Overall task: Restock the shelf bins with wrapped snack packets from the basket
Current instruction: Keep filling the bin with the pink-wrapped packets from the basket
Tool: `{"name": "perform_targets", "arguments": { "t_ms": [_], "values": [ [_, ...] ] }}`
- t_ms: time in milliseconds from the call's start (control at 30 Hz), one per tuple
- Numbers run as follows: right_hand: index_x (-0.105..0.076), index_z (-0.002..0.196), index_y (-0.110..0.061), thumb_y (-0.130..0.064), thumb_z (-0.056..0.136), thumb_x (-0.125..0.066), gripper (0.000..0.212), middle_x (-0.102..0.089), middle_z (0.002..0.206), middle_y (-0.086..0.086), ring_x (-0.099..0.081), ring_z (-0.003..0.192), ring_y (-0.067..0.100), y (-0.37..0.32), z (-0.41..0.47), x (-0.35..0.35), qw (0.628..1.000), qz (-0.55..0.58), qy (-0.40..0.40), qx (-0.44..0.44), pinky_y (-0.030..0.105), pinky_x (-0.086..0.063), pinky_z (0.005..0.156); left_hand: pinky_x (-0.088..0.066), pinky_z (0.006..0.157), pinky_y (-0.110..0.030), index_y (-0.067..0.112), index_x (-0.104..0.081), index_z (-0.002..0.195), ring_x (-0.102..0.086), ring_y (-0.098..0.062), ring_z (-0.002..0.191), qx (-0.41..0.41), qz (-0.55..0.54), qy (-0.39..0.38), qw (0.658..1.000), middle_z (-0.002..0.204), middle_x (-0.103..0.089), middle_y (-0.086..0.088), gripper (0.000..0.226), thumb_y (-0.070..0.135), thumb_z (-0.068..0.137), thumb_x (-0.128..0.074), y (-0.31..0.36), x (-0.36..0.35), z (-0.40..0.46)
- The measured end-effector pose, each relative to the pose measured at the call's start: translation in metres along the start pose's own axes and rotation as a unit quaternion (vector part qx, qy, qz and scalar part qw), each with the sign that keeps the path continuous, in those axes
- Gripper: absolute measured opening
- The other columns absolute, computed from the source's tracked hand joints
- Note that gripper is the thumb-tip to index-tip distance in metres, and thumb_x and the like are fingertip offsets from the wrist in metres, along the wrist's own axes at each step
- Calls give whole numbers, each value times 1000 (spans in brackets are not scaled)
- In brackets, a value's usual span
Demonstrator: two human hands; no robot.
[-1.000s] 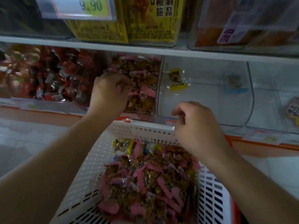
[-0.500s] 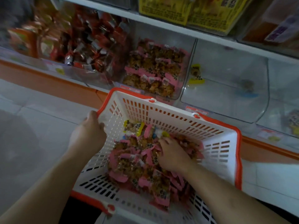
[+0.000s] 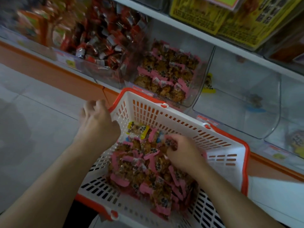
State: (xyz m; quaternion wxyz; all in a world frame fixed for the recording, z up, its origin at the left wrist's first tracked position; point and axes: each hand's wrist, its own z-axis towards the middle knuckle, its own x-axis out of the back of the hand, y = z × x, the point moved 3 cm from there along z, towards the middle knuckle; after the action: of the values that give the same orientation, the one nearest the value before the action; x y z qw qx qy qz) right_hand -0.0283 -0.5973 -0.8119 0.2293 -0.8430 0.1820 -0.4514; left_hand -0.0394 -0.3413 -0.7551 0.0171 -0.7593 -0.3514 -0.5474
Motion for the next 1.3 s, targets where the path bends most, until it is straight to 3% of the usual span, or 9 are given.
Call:
{"name": "perform_targets", "arguments": {
  "t_ms": [100, 167, 333, 600, 800, 933, 1033, 1200, 1300],
  "values": [
    [-69, 135, -39, -18, 98, -72, 42, -73, 117, -24, -68, 104, -8, -19, -8, 34, 988, 156, 12, -9, 28, -57, 94, -51, 99, -35, 22, -53, 138, -52, -21, 124, -86, -59, 60, 993, 137, -49, -1, 38, 24, 100, -59, 25, 12, -11],
    [-72, 132, -31, -10, 98, -71, 40, -79, 117, -12, -76, 106, 9, -27, -14, 49, 959, 284, 9, -2, 43, -60, 99, -56, 80, -23, 32, -67, 115, -66, -8, 98, -80, -171, -21, 982, 115, -68, 11, 16, 36, 103, -57, 41, 9, -17],
    [-70, 132, -24, -1, 99, -69, 40, -80, 116, 8, -77, 107, 30, -31, -21, 60, 892, 451, 4, 28, 48, -62, 89, -64, 86, -43, 32, -76, 104, -77, -10, 86, -92, -355, -217, 905, 93, -78, 12, 14, 41, 93, -72, 73, -9, -27],
    [-64, 108, -29, -14, 90, -84, 31, -75, 82, 3, -74, 74, 29, -26, -2, 79, 936, 342, 19, 79, 49, -59, 74, -64, 75, -42, 31, -76, 101, -77, -20, 78, -112, -406, -141, 896, 90, -77, 0, 27, 24, 78, -89, 86, -7, -3],
    [-59, 100, -30, -30, 81, -91, 38, -71, 84, -4, -67, 75, 19, -28, 4, 69, 965, 253, 5, 76, 51, -57, 76, -61, 82, -53, 32, -76, 100, -73, -22, 81, -136, -371, -86, 915, 89, -79, 12, 23, 28, 81, -88, 97, -10, 6],
    [-57, 117, -38, -12, 85, -88, 52, -73, 101, -6, -71, 83, 18, -27, 0, 72, 960, 262, 31, 88, 45, -60, 79, -58, 64, -33, 29, -76, 98, -73, -17, 72, -121, -384, -107, 909, 86, -80, 9, 22, 26, 79, -88, 97, -15, 3],
    [-64, 123, -45, -5, 82, -88, 62, -69, 104, -12, -72, 85, 19, -30, -4, 73, 962, 254, 29, 94, 43, -62, 79, -63, 72, -42, 30, -76, 97, -75, -19, 78, -111, -393, -124, 904, 89, -80, 8, 20, 27, 81, -87, 98, -19, 0],
    [-73, 110, -40, -6, 81, -89, 48, -74, 98, -9, -75, 87, 14, -32, -1, 76, 951, 290, 93, 63, 31, -61, 76, -58, 66, -25, 33, -75, 92, -72, -4, 74, -90, -370, 0, 925, 83, -76, 14, 5, 33, 95, -70, 82, 4, 15],
    [-71, 109, -32, -6, 85, -87, 39, -78, 99, -10, -76, 90, 8, -53, 15, 91, 934, 315, 153, 65, 24, -62, 79, -47, 68, -24, 37, -67, 103, -66, -7, 88, -73, -228, 98, 966, 96, -68, 18, 11, 29, 97, -64, 61, 21, 29]
  ]
}}
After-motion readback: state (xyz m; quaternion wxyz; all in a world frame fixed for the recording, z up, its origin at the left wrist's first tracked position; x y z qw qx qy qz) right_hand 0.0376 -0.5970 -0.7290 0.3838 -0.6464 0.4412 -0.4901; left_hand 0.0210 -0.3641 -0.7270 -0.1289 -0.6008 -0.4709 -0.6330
